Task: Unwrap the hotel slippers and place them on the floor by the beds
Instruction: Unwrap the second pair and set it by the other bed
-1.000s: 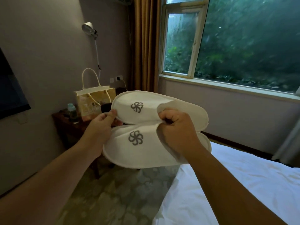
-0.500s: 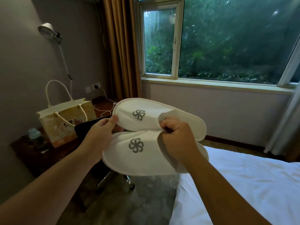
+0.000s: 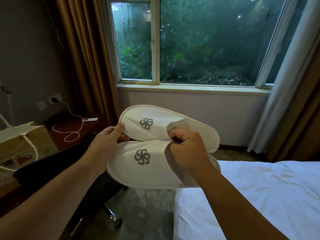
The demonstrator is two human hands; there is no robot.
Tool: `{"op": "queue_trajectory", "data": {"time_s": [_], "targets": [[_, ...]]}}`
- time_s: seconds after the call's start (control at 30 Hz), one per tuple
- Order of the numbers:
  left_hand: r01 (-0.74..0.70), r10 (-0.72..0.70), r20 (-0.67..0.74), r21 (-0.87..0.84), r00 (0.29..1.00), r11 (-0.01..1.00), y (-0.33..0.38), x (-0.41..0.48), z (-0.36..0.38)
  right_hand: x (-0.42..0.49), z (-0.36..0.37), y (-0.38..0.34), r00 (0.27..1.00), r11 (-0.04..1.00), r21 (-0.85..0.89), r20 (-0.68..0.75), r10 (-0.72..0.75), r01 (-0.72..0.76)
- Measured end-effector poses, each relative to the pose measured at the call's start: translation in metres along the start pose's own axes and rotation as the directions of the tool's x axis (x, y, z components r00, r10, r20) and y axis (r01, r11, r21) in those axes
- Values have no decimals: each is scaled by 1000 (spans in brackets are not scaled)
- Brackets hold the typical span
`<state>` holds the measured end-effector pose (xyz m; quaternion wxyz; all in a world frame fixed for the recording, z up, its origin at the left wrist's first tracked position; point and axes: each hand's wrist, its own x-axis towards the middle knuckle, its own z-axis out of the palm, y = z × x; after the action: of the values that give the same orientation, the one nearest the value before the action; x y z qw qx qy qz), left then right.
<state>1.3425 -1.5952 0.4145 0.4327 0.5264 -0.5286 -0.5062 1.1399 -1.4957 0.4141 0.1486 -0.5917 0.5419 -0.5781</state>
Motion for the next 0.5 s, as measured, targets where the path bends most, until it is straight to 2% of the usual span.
{"op": "queue_trajectory", "data": {"time_s": [0.5], "targets": [[-39, 44, 334, -21, 941, 999, 27, 237, 77, 147, 29, 82, 963, 978, -156, -252, 94, -137]]}}
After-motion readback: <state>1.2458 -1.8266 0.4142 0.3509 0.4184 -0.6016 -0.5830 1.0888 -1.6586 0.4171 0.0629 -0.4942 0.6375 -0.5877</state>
